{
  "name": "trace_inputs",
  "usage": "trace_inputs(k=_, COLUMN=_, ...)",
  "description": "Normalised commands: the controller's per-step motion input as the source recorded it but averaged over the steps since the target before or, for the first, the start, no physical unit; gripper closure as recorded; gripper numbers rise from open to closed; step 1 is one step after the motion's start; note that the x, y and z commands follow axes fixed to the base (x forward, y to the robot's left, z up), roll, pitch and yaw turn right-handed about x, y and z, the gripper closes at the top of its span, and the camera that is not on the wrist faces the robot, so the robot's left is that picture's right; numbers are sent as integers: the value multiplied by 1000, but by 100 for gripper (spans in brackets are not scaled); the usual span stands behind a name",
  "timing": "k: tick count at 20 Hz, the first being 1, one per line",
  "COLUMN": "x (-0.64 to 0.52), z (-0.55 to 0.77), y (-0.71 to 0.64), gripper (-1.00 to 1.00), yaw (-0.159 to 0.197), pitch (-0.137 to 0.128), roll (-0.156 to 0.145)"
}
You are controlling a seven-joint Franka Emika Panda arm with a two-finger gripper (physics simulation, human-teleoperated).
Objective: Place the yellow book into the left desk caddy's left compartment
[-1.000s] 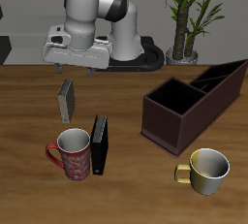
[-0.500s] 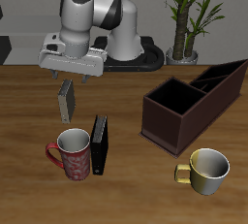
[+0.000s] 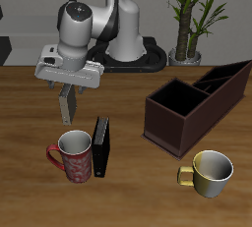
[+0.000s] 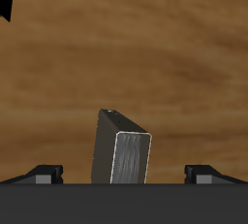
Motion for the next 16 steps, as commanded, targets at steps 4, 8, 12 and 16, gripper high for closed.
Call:
trace_inputs(k=4, x=-44, z=-430, y=-159, gripper=-100, yaw=-9, pitch=38, roll=-6)
trace_inputs(k=8, x=-3, z=-408, y=-102, gripper=100, yaw=-63, pitch=41, roll=10)
trace_inputs(k=12, x=55, z=-212, y=31, gripper=100, yaw=-31, pitch=33, roll=8)
trace_inputs(k=16, x=61, z=-30, y=2, gripper=100, yaw=-15, pitch=25, roll=-15)
